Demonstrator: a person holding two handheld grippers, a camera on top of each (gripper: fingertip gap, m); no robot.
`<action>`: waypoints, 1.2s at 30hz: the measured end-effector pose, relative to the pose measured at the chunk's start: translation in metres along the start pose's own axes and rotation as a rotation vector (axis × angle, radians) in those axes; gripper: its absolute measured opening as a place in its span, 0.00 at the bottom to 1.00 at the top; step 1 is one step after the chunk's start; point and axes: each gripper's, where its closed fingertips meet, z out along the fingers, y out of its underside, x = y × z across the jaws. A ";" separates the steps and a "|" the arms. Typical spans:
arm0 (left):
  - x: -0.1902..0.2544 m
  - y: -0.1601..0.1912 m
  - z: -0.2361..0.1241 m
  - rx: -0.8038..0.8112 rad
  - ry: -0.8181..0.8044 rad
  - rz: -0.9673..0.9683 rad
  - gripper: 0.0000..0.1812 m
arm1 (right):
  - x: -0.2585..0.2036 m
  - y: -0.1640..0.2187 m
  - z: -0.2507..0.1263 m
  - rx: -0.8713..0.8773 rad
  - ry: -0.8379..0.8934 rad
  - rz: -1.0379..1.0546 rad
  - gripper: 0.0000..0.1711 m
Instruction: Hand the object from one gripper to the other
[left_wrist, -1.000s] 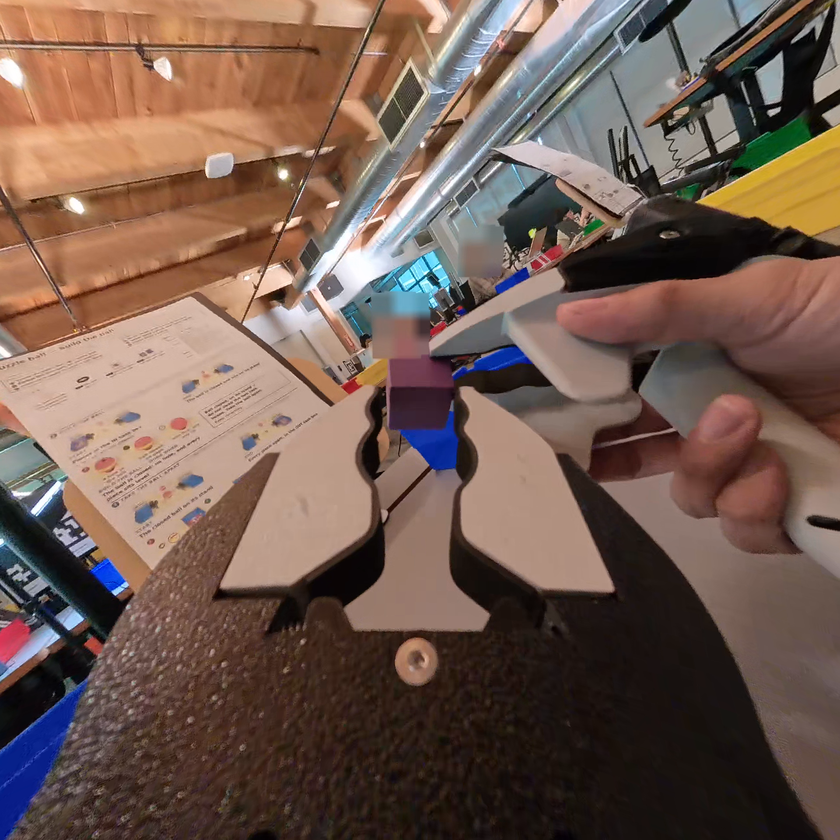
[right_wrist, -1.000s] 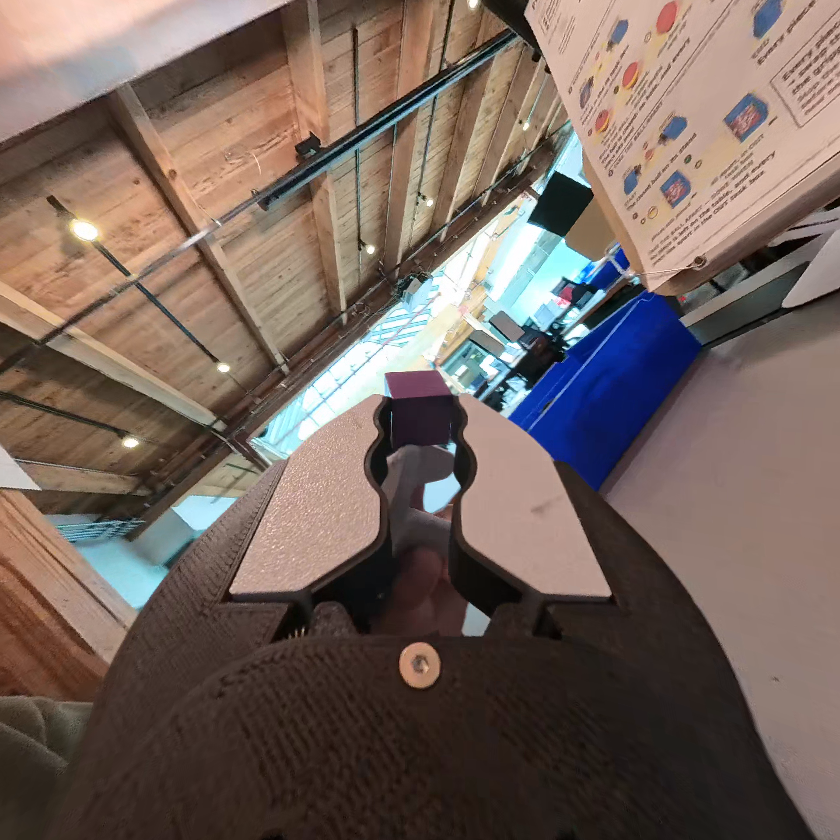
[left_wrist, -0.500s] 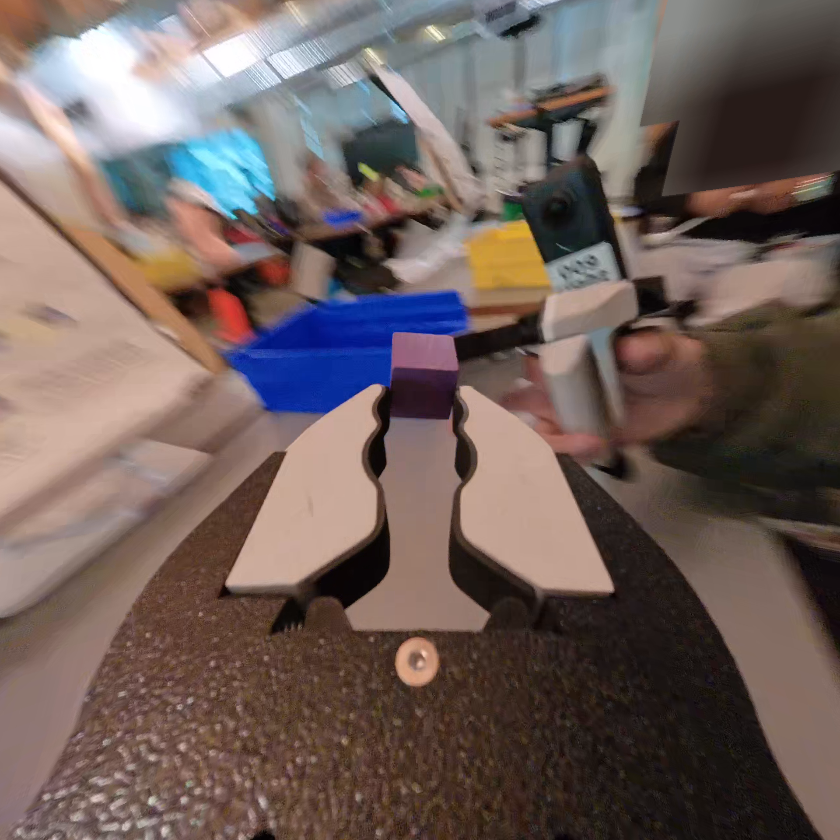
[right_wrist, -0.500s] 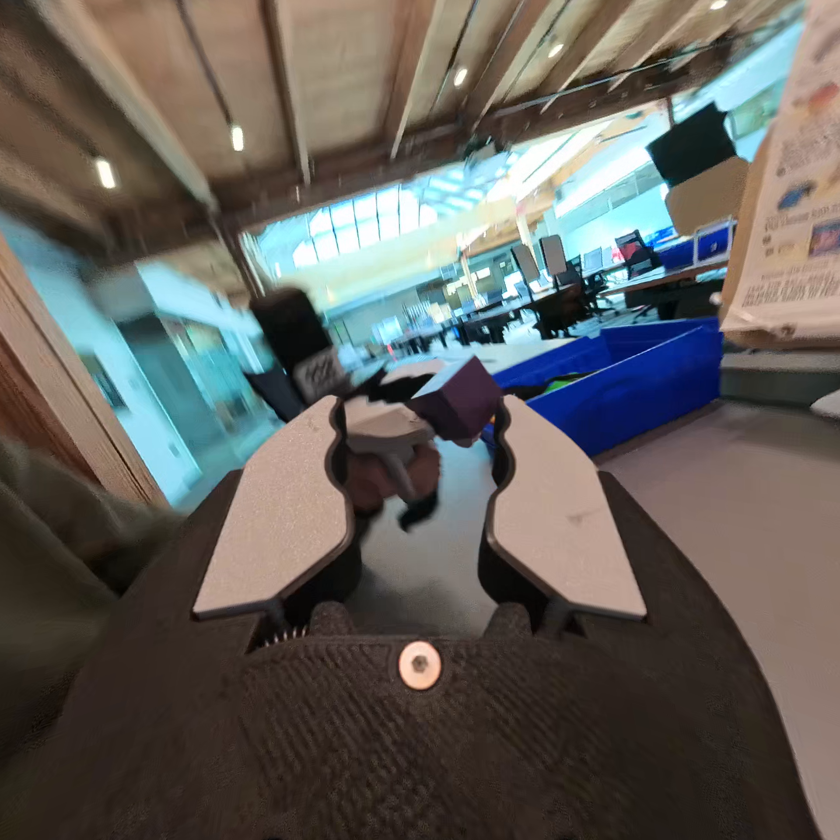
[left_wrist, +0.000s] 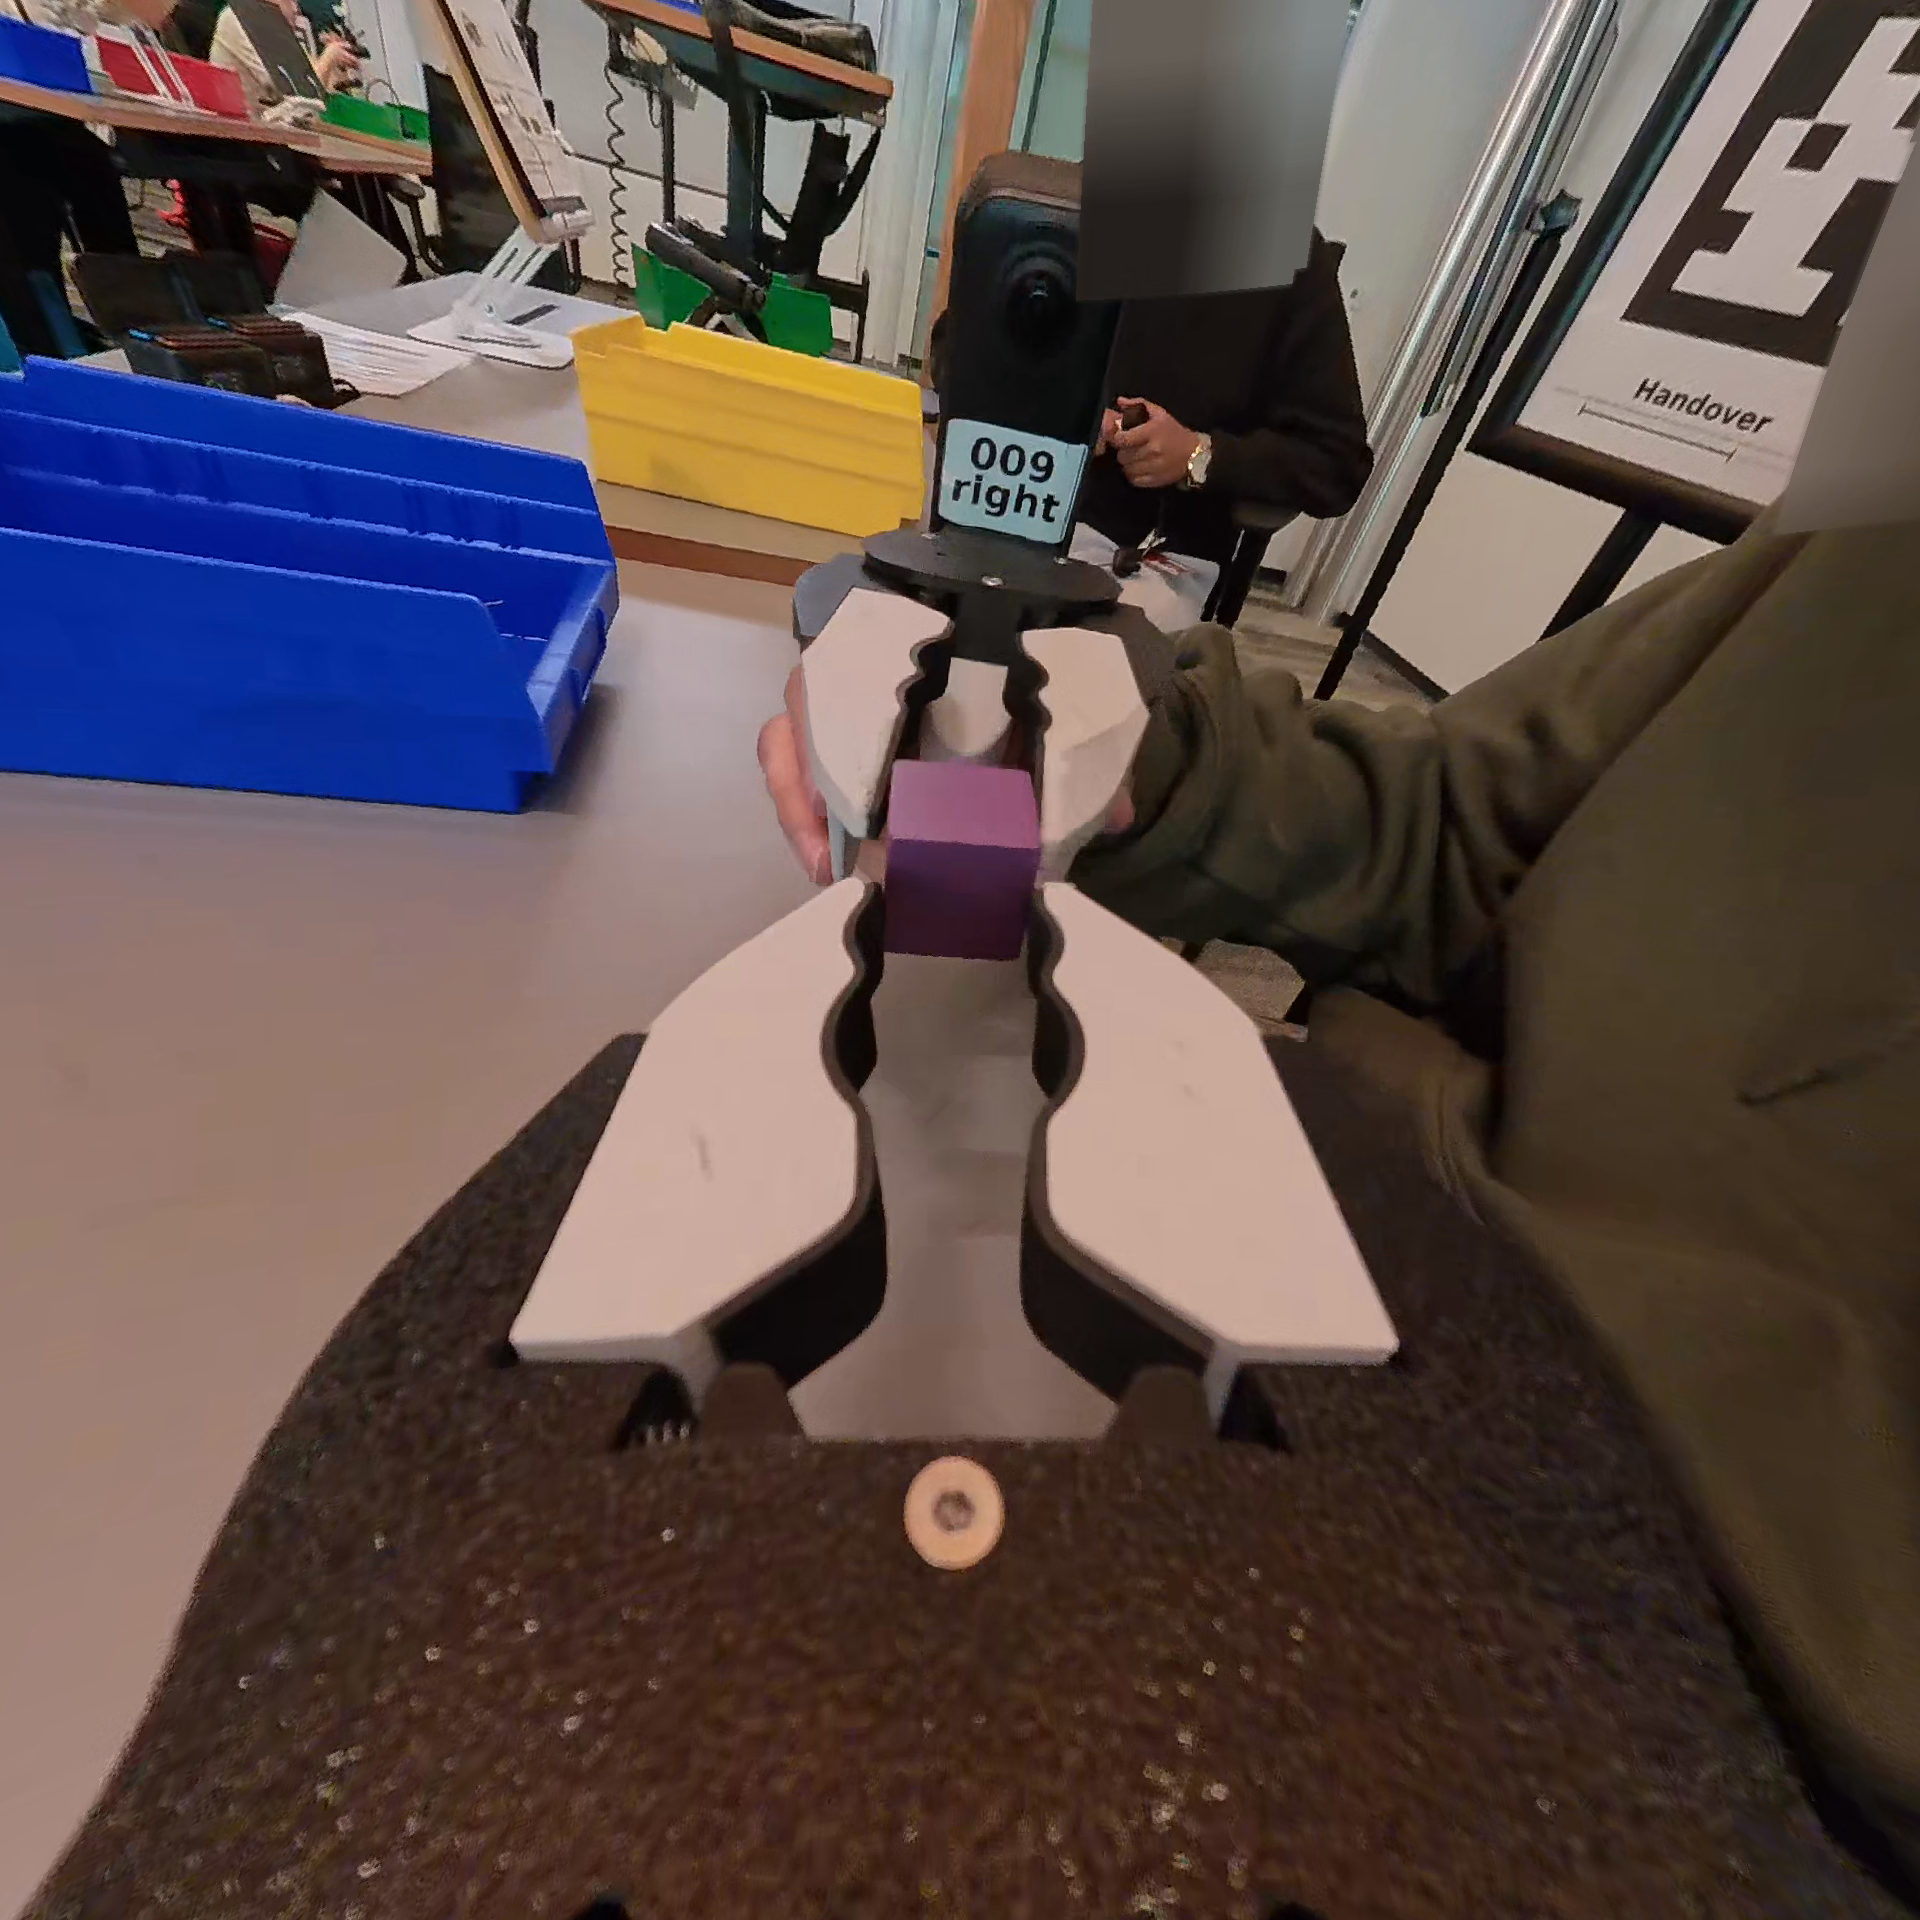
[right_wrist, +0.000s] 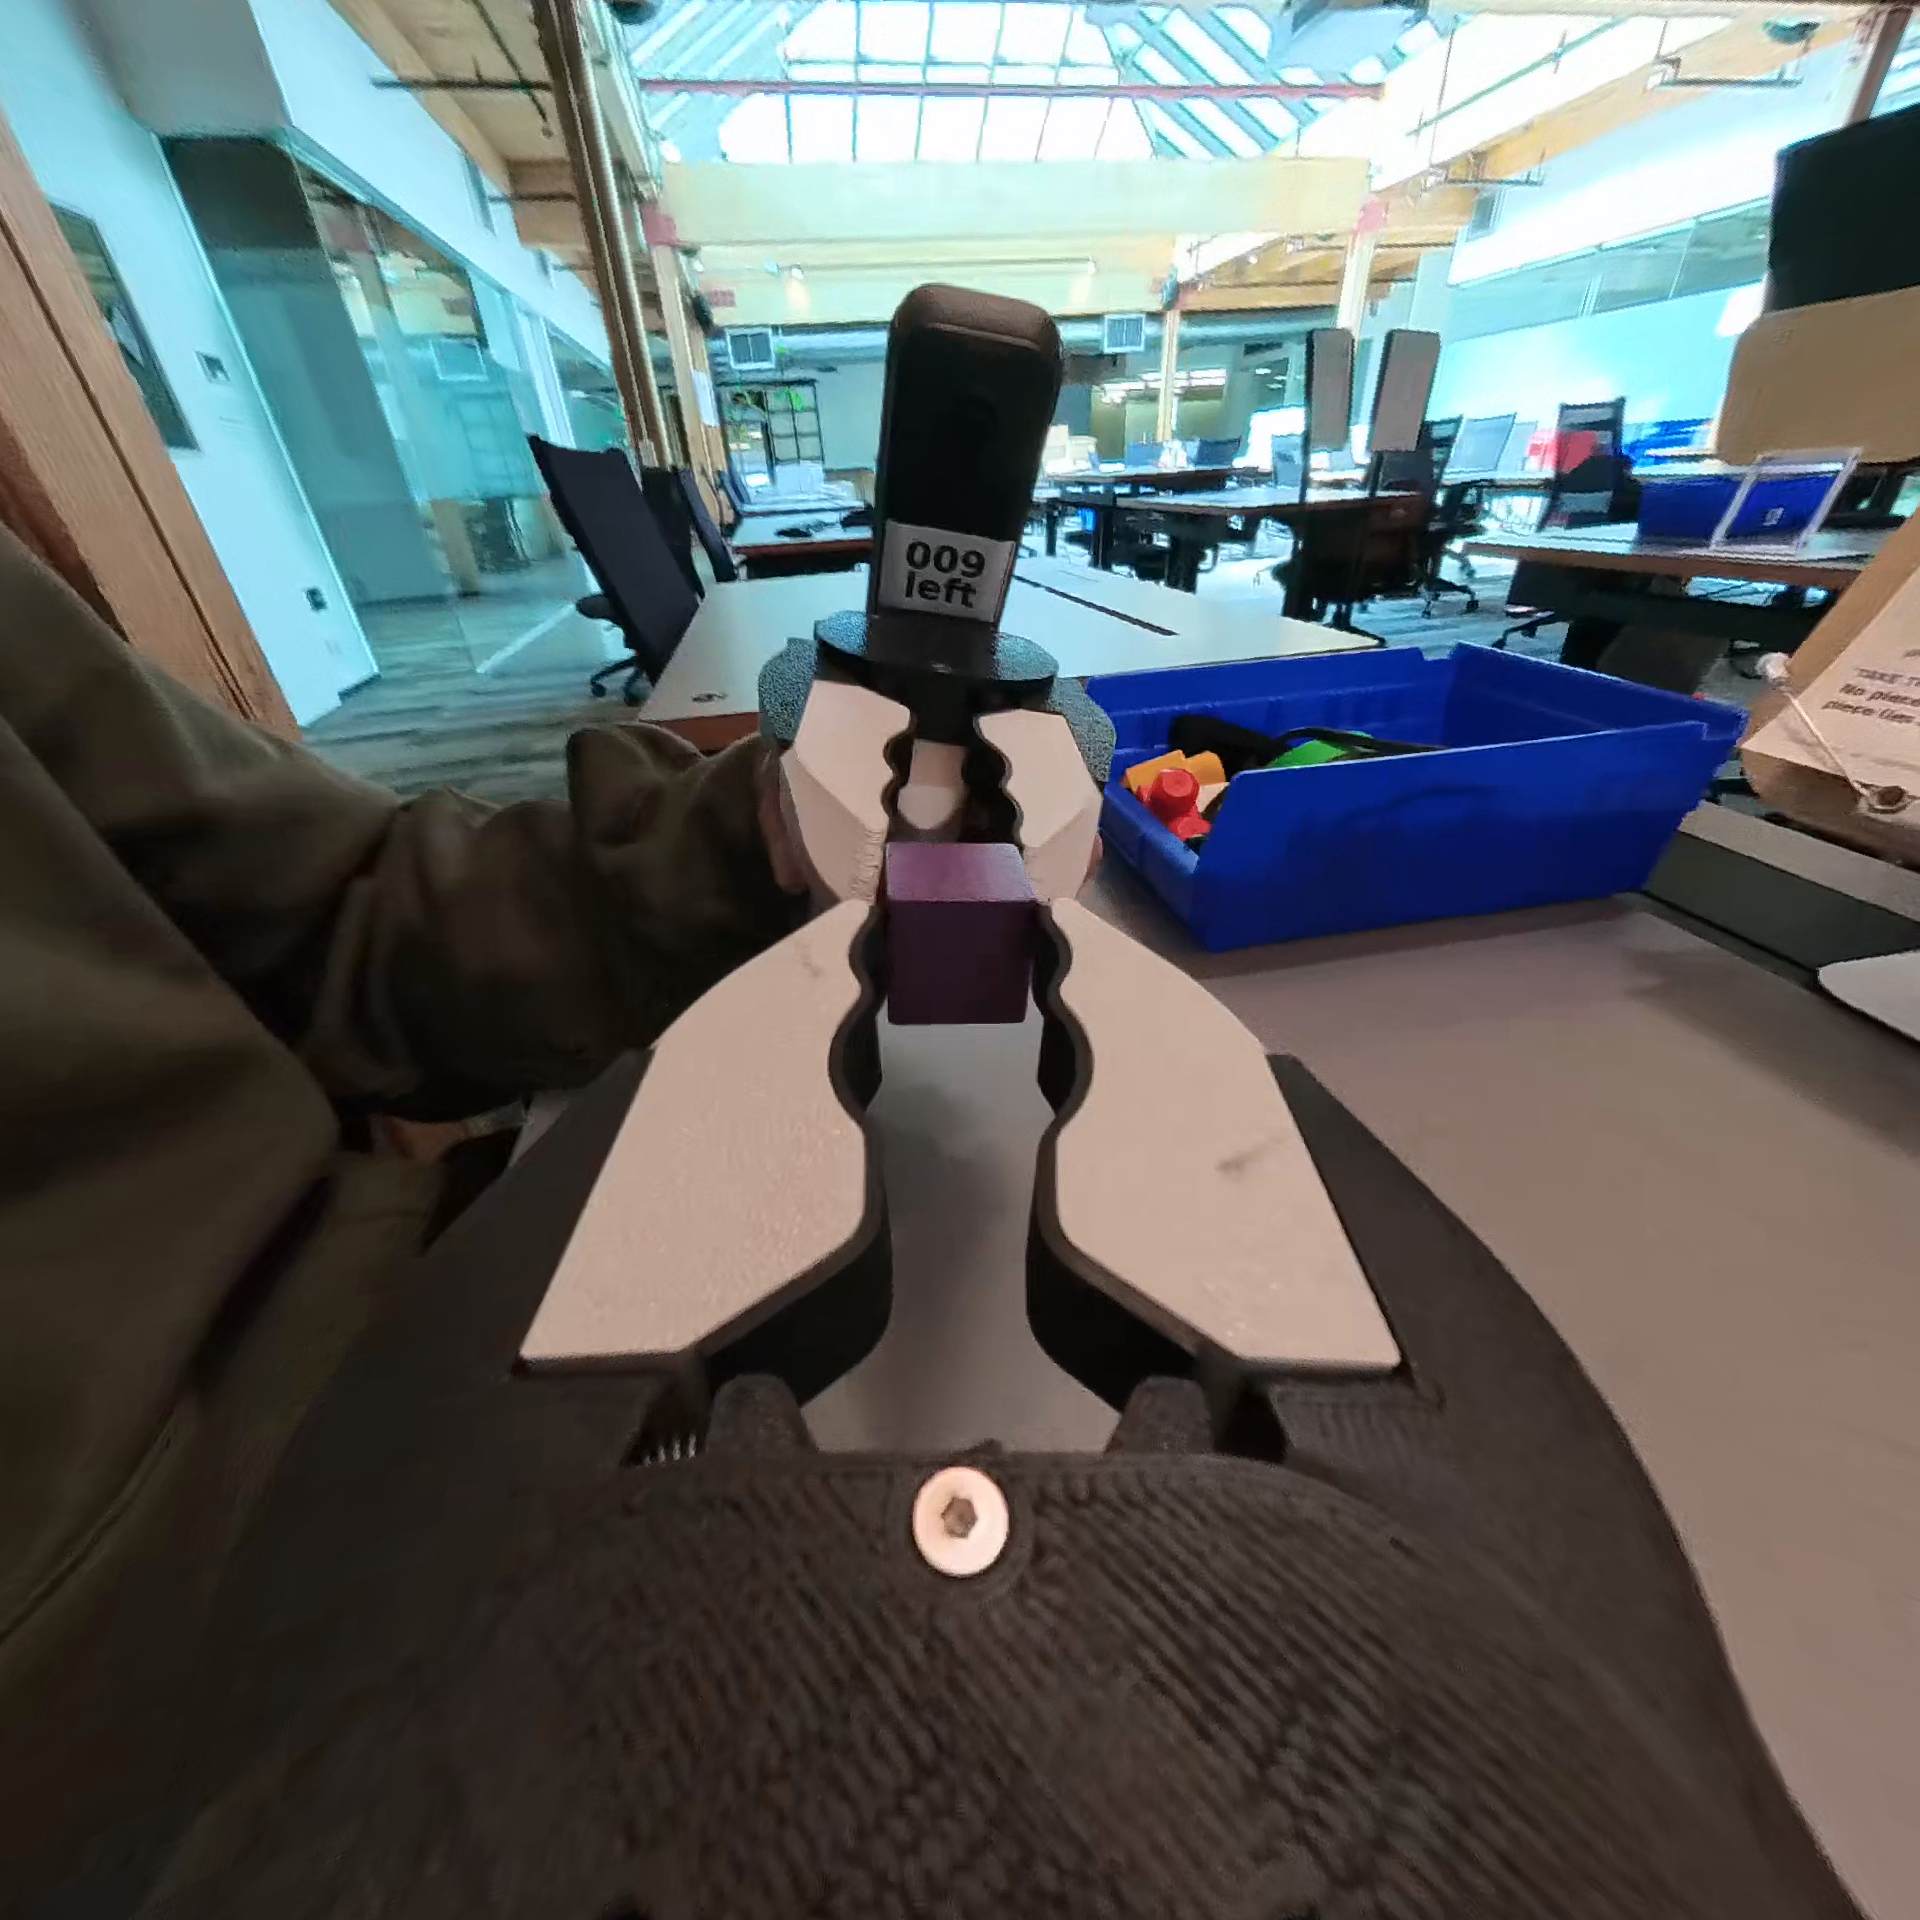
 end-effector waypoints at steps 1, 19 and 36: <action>-0.001 0.000 0.000 0.003 -0.012 0.007 0.14 | 0.001 0.000 0.000 -0.013 0.005 -0.008 0.15; -0.066 0.016 -0.020 -0.087 -0.446 -0.015 0.17 | 0.210 0.016 -0.289 -0.516 1.352 -0.036 0.16; -0.077 0.030 -0.026 -0.130 -0.469 -0.063 0.17 | 0.252 0.071 -0.321 -0.807 1.402 0.027 0.15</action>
